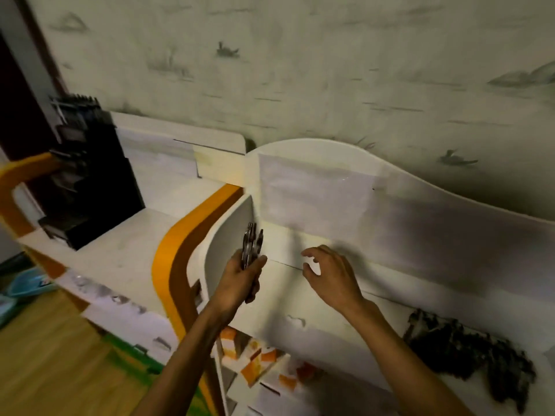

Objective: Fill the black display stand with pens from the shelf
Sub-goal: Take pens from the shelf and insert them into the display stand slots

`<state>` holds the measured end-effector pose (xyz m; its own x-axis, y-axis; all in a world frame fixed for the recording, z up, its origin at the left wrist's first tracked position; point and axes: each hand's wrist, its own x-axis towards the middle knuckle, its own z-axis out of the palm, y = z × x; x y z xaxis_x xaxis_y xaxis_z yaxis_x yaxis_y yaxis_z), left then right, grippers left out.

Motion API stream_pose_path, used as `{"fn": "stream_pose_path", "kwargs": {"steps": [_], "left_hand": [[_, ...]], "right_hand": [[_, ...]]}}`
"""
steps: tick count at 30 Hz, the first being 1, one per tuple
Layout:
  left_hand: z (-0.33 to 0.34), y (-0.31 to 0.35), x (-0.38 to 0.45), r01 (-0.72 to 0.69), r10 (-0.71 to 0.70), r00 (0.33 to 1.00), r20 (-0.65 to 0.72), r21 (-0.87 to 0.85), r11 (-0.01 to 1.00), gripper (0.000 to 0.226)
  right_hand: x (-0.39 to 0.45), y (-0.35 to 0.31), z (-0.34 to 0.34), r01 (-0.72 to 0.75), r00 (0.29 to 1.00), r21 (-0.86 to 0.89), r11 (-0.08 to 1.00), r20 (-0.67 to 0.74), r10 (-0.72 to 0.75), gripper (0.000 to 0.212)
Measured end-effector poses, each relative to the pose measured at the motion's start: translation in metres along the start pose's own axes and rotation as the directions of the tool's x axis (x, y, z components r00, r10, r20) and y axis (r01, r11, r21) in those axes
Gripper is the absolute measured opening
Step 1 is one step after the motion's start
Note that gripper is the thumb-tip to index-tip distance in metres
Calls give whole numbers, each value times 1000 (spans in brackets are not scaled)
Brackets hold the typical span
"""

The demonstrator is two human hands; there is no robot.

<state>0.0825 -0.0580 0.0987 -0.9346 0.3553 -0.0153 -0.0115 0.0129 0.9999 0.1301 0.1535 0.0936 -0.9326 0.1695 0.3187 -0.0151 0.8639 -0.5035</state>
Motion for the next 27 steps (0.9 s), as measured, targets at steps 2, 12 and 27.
{"fn": "stream_pose_path", "kwargs": {"steps": [2,12,27], "left_hand": [[-42,9,-10,-59,61,998,-25,50,997,20],[-262,27,-34,-86,86,979,-186,9,996,12],[-481,38,0,-174,166,959,-231,-11,985,21]], "right_hand": [[8,-36,14,22,1000,3,1000,-2,-22,28],[51,-219,80,84,987,69,994,-141,-74,26],[135,-372,216,133,984,46,990,-122,-126,27]]}}
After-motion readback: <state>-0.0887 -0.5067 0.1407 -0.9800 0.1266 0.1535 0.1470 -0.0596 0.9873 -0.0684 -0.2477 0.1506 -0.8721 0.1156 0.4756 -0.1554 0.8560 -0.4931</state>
